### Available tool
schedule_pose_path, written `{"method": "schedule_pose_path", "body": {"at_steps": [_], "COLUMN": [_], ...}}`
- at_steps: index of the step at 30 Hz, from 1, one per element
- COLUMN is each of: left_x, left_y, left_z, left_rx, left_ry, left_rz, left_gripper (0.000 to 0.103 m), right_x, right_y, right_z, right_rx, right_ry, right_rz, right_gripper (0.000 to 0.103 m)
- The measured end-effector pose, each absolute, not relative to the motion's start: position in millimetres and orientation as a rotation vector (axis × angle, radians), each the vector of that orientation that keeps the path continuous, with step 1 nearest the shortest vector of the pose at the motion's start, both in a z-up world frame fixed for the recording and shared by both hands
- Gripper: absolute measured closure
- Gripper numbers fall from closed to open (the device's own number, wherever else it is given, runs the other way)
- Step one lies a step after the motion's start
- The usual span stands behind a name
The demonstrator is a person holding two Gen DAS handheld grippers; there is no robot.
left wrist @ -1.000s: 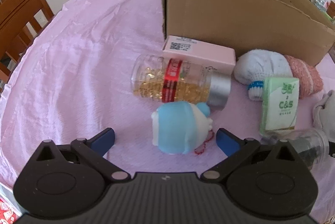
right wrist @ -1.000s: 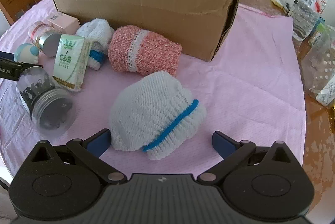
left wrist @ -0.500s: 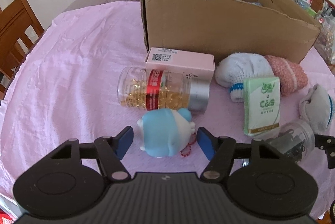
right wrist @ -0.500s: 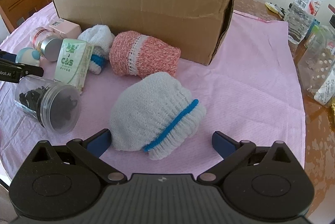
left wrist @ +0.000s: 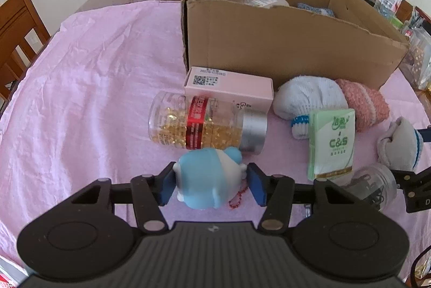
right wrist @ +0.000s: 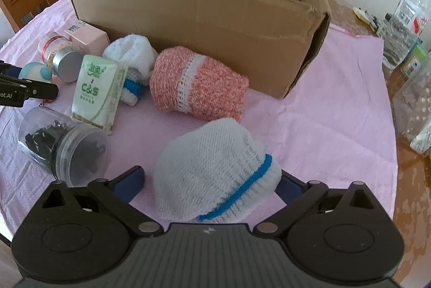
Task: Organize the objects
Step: 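Grasp the blue-white toy with left tool while right tool grasps the white knit cap, then carry the toy and knit cap into the box and open both tools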
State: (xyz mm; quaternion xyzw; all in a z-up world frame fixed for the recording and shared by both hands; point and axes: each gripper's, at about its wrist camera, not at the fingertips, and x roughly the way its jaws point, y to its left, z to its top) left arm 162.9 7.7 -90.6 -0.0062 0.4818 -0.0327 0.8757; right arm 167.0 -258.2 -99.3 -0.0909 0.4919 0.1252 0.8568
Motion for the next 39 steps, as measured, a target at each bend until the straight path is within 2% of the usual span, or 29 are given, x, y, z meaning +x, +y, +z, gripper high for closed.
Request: {"method": "schedule_pose_path", "body": {"at_steps": [4, 8, 17, 26, 39], "left_x": [163.3, 165.0, 161.1, 162.5, 197.2], "left_y": [9.2, 9.7, 8.1, -2.2, -34.0], "left_z": [-87.5, -83.4, -63.8, -21.7, 47.1], "left_rx": [-0.015, -0.004, 0.085, 0.178, 0.227], "left_ry": [1.008, 1.019, 1.036, 1.05, 0.954], "left_rz": [-0.085, -0.113, -0.201, -0.34, -0.469], "left_gripper": [0.049, 0.05, 0.051, 0.051, 0.051], "right_x": [168.9, 171.9, 173.7, 170.9, 185.9], "right_y": [-259.4, -261.2, -263.1, -261.0, -258.5], "right_z": [-96.3, -93.7, -75.6, -40.2, 11.3], "right_rx": [-0.197, -0.189, -0.19, -0.234, -0.236], "right_ry": [1.041, 1.053, 1.044, 1.012, 0.927], "right_rz": [0.246, 0.244, 0.265, 0.345, 0.433], "right_gripper": [0.012, 0.015, 0.016, 0.016, 0.016]}}
